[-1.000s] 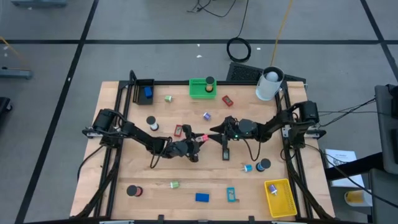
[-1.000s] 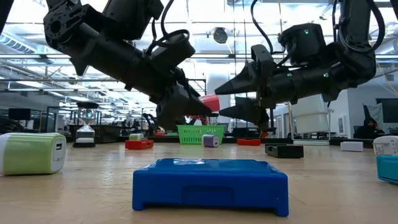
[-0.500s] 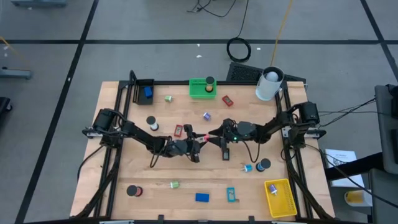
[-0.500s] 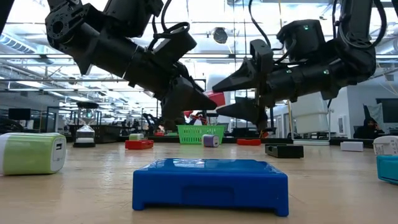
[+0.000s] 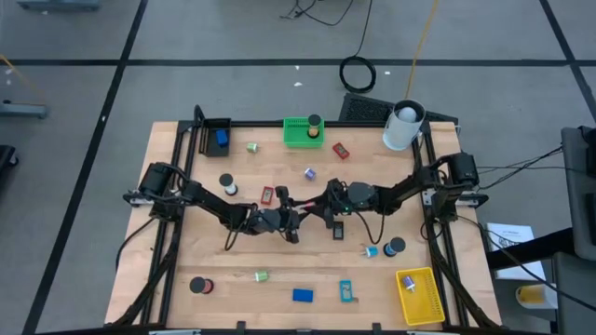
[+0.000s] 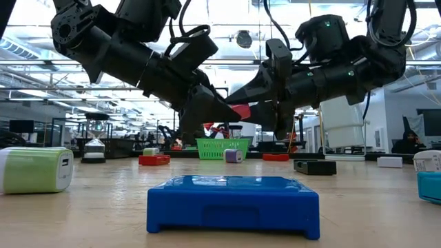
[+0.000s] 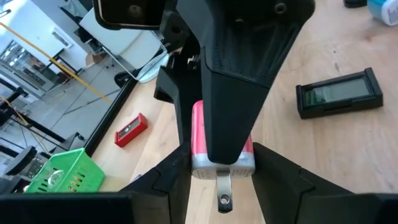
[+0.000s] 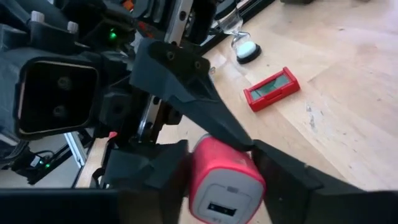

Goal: Pick & Place Office items
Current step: Put the pink charger adapter into the yellow basket

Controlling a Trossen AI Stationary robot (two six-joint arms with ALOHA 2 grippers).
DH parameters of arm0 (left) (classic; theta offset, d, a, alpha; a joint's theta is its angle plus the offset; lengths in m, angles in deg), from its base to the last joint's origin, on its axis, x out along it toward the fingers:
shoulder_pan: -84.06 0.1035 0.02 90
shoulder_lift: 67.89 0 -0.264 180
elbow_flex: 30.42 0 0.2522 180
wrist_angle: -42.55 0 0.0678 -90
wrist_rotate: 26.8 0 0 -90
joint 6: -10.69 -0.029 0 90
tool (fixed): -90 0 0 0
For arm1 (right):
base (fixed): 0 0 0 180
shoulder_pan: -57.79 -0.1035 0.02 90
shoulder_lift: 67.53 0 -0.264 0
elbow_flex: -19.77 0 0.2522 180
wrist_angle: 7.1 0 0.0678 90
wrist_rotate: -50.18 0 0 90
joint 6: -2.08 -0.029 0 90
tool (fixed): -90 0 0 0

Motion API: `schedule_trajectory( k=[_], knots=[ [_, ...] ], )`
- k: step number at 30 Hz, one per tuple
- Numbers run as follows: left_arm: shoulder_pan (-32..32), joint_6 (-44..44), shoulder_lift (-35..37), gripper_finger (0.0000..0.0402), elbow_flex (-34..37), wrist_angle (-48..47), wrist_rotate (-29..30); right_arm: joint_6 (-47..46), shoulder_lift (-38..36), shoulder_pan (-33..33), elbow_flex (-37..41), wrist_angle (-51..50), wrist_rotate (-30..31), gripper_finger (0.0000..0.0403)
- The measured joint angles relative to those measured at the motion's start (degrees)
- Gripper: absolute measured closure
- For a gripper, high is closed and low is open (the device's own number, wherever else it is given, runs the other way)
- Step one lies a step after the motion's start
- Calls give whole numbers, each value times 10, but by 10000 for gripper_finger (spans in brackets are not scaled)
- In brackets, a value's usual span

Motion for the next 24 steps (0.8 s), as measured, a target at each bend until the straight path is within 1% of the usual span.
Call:
schedule_trajectory(
  k=[1,2,5,7,10,13,15,17,20,22,24],
  knots=[
    [0,0,0,252,0,-2,1,0,0,-1,0,0,0,265],
    [-1,1,0,250,0,-5,1,4,0,-2,0,-1,0,268],
    [-5,11,0,234,-1,-8,5,19,0,-2,0,-6,-1,268],
    [-10,13,2,211,-1,-12,18,30,0,-2,0,-18,-1,268],
    [-18,17,27,171,-1,-40,21,41,-4,-2,1,-42,-3,267],
    [-24,29,69,139,-1,-107,22,52,-10,-2,1,-63,-4,262],
    [-27,39,95,128,0,-143,22,65,-27,-2,1,-93,-4,263],
    [-29,47,121,128,7,-164,20,78,-49,-2,1,-124,-3,267],
    [-24,51,150,146,32,-154,-11,99,-101,-2,2,-196,-2,267],
    [-12,55,157,167,56,-116,-44,109,-144,-2,-1,-245,1,267],
    [3,58,163,193,87,-72,-78,112,-195,-7,-4,-323,15,267]
  ],
)
